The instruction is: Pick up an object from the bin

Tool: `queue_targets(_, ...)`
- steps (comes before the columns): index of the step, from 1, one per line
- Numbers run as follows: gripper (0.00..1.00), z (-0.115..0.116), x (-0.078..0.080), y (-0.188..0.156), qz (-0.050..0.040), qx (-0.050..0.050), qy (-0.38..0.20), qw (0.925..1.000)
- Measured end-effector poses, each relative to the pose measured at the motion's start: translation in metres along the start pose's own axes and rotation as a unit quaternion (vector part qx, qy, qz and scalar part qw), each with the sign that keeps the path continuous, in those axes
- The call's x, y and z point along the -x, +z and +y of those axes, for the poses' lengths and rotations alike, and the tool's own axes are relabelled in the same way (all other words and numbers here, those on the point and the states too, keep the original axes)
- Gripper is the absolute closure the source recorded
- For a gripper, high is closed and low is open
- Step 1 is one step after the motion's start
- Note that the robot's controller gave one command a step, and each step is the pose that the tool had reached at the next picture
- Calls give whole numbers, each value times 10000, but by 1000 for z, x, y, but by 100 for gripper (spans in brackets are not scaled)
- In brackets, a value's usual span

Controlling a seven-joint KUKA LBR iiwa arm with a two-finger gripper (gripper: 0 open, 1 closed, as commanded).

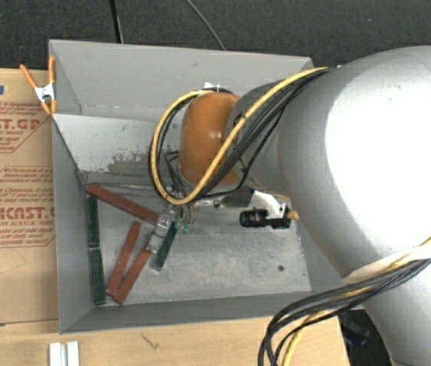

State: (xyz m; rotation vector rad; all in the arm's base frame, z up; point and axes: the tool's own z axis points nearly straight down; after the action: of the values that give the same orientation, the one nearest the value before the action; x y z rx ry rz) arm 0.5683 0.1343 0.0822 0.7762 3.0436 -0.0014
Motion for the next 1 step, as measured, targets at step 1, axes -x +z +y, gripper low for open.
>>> queue_targets(1,100,0,0,0,0,2,-2,10000)
